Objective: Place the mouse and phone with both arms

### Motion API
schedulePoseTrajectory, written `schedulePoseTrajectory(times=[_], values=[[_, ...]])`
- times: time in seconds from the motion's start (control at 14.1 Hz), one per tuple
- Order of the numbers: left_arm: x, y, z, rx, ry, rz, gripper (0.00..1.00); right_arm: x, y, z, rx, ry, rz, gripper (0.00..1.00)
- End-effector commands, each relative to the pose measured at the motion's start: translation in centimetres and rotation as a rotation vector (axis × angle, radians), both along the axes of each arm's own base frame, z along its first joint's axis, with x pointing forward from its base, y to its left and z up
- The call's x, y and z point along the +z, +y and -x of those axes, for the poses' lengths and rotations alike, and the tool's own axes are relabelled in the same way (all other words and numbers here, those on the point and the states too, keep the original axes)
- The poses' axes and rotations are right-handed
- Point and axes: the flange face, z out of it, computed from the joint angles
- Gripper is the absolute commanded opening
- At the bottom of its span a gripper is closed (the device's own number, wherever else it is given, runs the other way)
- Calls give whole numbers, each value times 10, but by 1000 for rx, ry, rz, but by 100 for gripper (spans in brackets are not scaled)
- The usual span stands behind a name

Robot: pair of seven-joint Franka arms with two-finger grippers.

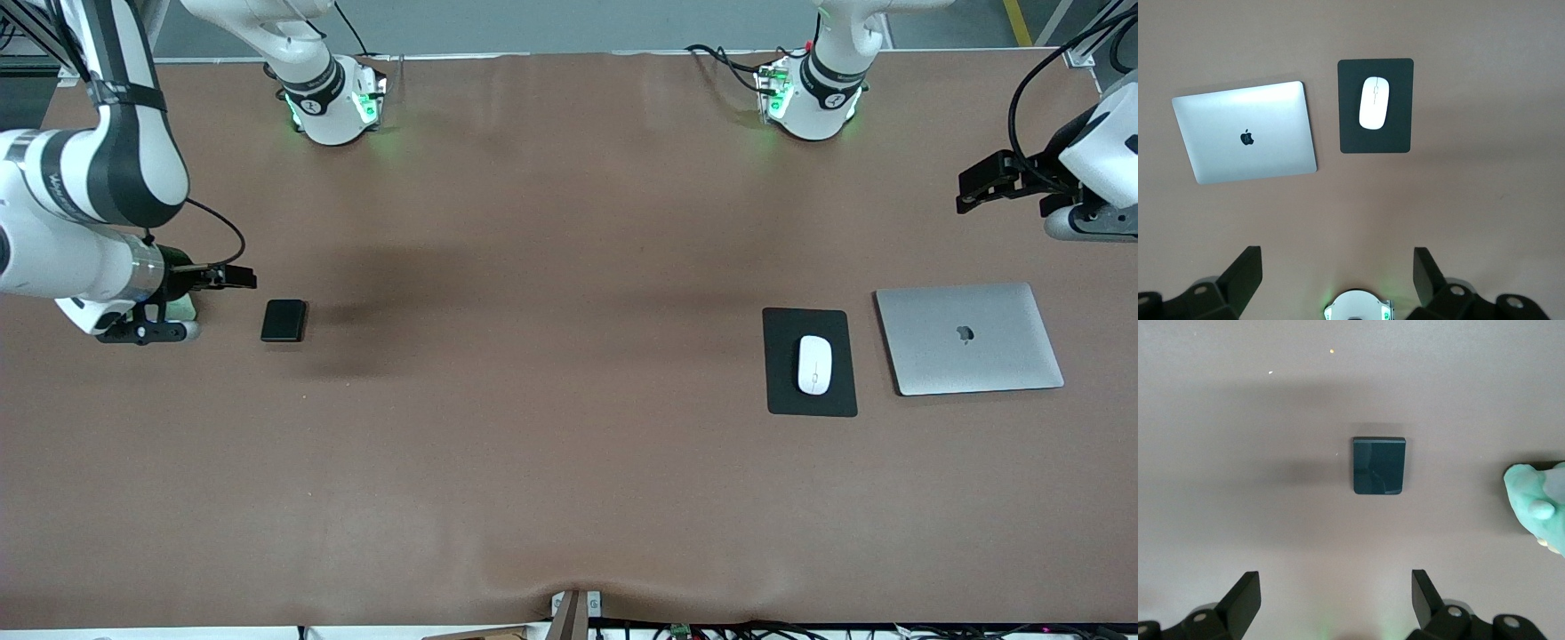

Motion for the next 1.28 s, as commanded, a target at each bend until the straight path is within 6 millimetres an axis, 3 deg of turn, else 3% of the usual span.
schedulePoseTrajectory(times=[0.0, 0.21, 0.35, 0.57, 0.92, 1.21], values=[[5, 2, 4, -10, 9, 17, 100, 20, 10, -6, 19, 13, 0, 100], [3, 2, 3, -9, 11, 17, 100, 29, 16, -5, 32, 14, -3, 100], [3, 3, 3, -7, 9, 17, 100, 55, 17, -9, 37, 31, -5, 100], [0, 3, 1, -7, 12, 11, 100, 68, 16, -13, 39, 13, -3, 100], [-1, 3, 1, -7, 15, 10, 100, 130, 15, -24, 52, -79, 5, 100], [0, 3, 1, -7, 13, 9, 100, 153, 7, -20, 43, -69, 9, 100]])
